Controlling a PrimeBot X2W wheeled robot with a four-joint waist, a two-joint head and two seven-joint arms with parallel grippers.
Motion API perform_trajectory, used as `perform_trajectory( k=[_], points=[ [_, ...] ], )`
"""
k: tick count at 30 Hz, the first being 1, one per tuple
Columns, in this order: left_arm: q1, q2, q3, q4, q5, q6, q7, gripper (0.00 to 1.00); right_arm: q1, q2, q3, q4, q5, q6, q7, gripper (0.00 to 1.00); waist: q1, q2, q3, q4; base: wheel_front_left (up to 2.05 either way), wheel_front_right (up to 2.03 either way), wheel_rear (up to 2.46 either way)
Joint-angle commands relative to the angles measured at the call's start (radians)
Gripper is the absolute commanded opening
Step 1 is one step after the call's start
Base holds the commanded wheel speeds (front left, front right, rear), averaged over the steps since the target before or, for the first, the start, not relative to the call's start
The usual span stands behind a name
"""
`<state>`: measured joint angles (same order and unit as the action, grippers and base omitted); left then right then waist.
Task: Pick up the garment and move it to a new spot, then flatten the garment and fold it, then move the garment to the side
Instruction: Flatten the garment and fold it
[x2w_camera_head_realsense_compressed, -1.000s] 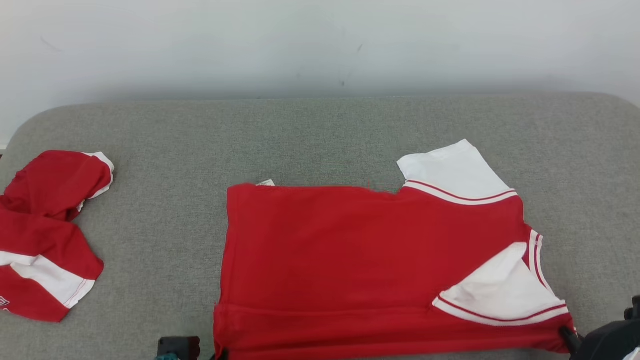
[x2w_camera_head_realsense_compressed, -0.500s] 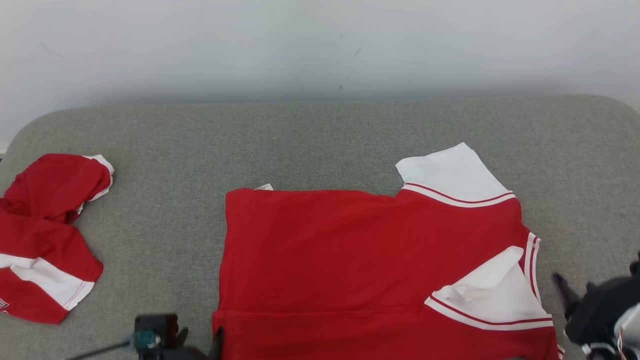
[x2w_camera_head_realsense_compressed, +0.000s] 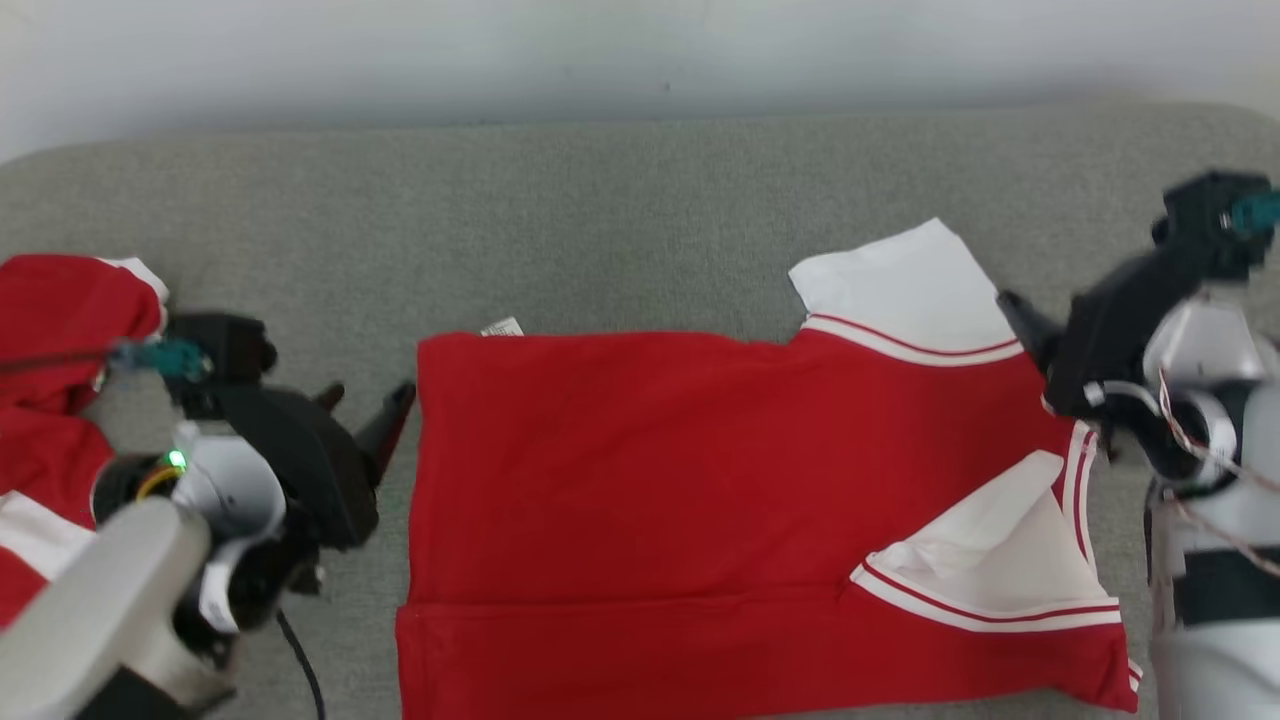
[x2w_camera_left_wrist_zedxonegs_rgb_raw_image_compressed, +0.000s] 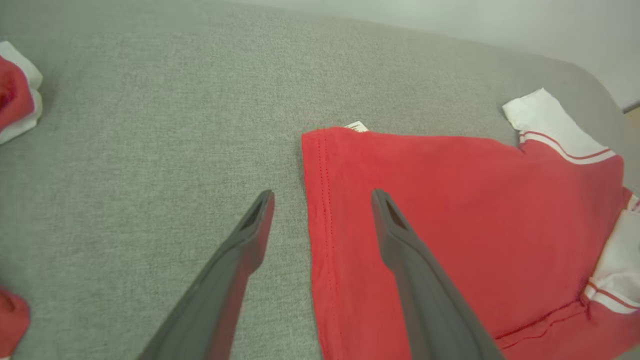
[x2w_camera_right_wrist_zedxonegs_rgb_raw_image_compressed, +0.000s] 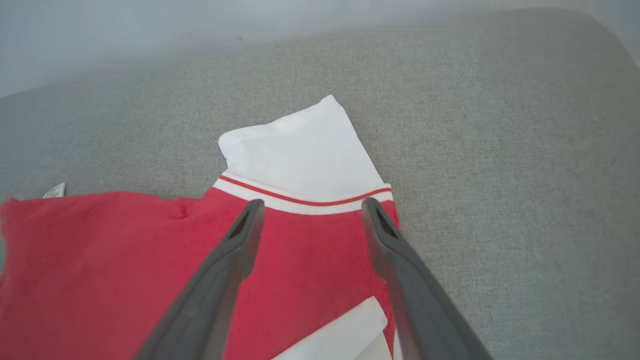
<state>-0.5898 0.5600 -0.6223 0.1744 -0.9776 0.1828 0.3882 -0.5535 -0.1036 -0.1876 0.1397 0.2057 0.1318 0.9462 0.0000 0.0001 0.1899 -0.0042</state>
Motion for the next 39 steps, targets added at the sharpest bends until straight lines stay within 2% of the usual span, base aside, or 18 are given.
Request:
perform_trajectory(
  k=[1, 6, 15, 19, 32, 39],
  points=[
    [-0.057, -0.004, 0.027, 0.019, -0.049, -0.024, 0.035, 1.00, -0.078, -0.008, 0.025, 0.034, 0.015, -0.002, 0.007, 1.00, 0.0000, -0.0001, 0.087, -0.027, 0.00, 0.00, 0.00],
    [-0.175, 0.010, 0.064, 0.064, -0.102, -0.054, 0.121, 1.00, -0.237, -0.021, 0.075, 0.136, 0.006, -0.002, -0.017, 1.00, 0.0000, -0.0001, 0.170, -0.040, 0.00, 0.00, 0.00],
    [-0.277, 0.051, 0.048, 0.072, -0.081, -0.055, 0.218, 1.00, -0.402, -0.005, 0.134, 0.264, 0.015, -0.002, -0.109, 1.00, 0.0000, -0.0001, 0.273, -0.056, 0.00, 0.00, 0.00],
    [-0.285, 0.044, 0.052, 0.042, -0.102, -0.051, 0.233, 1.00, -0.429, -0.021, 0.145, 0.323, 0.023, -0.002, -0.159, 1.00, 0.0000, -0.0001, 0.286, -0.052, 0.00, 0.00, 0.00],
    [-0.278, 0.087, 0.032, -0.039, -0.090, -0.016, 0.297, 1.00, -0.459, -0.038, 0.156, 0.416, 0.033, -0.002, -0.234, 1.00, 0.0000, -0.0001, 0.285, -0.048, 0.00, 0.00, 0.00],
    [-0.296, 0.081, 0.027, -0.002, -0.066, 0.003, 0.288, 1.00, -0.482, -0.025, 0.179, 0.438, 0.046, -0.002, -0.253, 1.00, 0.0000, -0.0001, 0.312, -0.071, 0.00, 0.00, 0.00]
  ],
)
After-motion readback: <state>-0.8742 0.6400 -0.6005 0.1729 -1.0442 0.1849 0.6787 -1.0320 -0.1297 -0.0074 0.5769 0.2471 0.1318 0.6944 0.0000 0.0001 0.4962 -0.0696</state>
